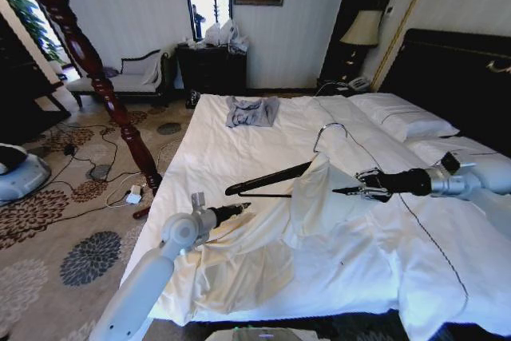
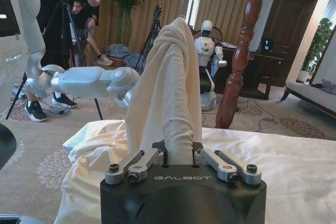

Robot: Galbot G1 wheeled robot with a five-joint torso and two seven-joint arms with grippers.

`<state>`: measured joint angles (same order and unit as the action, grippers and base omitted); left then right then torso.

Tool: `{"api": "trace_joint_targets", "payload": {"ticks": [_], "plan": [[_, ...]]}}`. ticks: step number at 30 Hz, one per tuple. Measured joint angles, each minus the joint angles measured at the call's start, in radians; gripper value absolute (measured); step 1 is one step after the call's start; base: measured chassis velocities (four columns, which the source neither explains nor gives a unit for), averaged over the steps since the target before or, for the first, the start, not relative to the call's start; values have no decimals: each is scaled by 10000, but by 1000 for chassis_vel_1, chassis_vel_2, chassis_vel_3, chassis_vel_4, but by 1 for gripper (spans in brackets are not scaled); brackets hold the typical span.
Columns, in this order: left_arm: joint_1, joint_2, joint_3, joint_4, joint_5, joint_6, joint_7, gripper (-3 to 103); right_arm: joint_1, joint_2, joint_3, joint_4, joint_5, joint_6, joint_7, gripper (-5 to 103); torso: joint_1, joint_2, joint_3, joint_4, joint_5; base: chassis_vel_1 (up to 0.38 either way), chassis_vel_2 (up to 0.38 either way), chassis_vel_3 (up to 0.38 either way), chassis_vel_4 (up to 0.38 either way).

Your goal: Pick up the clothes from the bed and hang them on the clothes hanger.

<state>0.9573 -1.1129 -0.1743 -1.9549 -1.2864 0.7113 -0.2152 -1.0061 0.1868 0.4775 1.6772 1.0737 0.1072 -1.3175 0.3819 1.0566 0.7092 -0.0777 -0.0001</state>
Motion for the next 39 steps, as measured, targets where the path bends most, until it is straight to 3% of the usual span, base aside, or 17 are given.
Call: {"api": "trace_joint_targets", "payload": {"ticks": [6, 7, 9, 10, 11, 13, 15, 17, 19, 21, 28, 30, 32, 34, 38, 39], "plan": [[-12, 29, -115, -83, 23, 16, -249, 0, -20, 0, 14, 30, 0, 13, 39, 19, 1, 0, -1, -1, 1, 0, 0, 0, 0], [70, 102, -34, -168, 174, 44, -400, 0, -23, -1, 19, 36, 0, 19, 49, 19, 1, 0, 0, -2, 1, 0, 0, 0, 0], [435, 550, 280, -770, 1287, 184, -772, -3, -42, -27, 40, 41, 4, 73, 97, 19, 0, 0, 0, 1, 0, 0, 0, 0, 0], [435, 550, 280, -770, 1287, 184, -772, -3, -42, -27, 40, 41, 4, 73, 97, 19, 0, 0, 0, 1, 0, 0, 0, 0, 0], [534, 834, 312, -1101, 1579, 216, -860, 2, -50, -30, 48, 41, 11, 93, 104, 19, -1, 0, 0, 2, 0, 0, 0, 0, 0], [568, 1217, 276, -1607, 1336, 226, -1046, 13, -62, -30, 50, 34, 14, 108, 116, 19, -1, 1, -1, 4, 0, 0, 0, 0, 0], [550, 1407, 262, -1792, 1151, 231, -1101, 13, -62, -28, 50, 28, 15, 110, 127, 19, -1, 1, -1, 3, 1, 0, 0, 0, 0], [414, 1639, 326, -1880, 977, 233, -1150, 24, -47, -2, 50, 34, 29, 111, 182, 19, -1, 1, -2, 1, 4, 0, 0, 0, 0], [287, 1487, 456, -1617, 914, 236, -1161, 34, -35, 4, 38, 61, 47, 111, 204, 19, 0, 1, -1, -1, 1, 0, 0, 0, 0], [247, 1367, 529, -1477, 867, 236, -1173, 34, -28, 5, 31, 72, 51, 111, 208, 19, 0, 1, -1, -1, 0, 0, 0, 0, 0], [162, 723, 1051, -692, 846, 245, -1186, 67, -11, 5, 19, 142, 137, 111, 263, 19, -1, 0, 0, 0, 0, 0, 0, 0, 0], [162, 678, 1117, -635, 829, 246, -1174, 67, -12, 3, 21, 152, 140, 115, 266, 19, 0, 0, 0, 1, 0, 0, 0, 0, 0], [196, 634, 1201, -572, 819, 246, -1130, 80, -14, -2, 31, 152, 143, 127, 266, 19, 0, 0, -1, 0, 1, 0, 0, 0, 0], [235, 623, 1215, -562, 811, 247, -1090, 76, -15, -2, 37, 146, 151, 130, 266, 19, 0, 0, 0, -1, 1, 0, 0, 0, 0], [311, 645, 1186, -560, 661, 246, -930, 54, 25, -2, 39, 116, 175, 141, 287, 19, -1, 1, -1, 1, 1, 0, 0, 0, 0], [311, 645, 1186, -560, 661, 246, -930, 54, 25, -2, 39, 116, 175, 141, 287, 19, -1, 1, -1, 1, 1, 0, 0, 0, 0]]}}
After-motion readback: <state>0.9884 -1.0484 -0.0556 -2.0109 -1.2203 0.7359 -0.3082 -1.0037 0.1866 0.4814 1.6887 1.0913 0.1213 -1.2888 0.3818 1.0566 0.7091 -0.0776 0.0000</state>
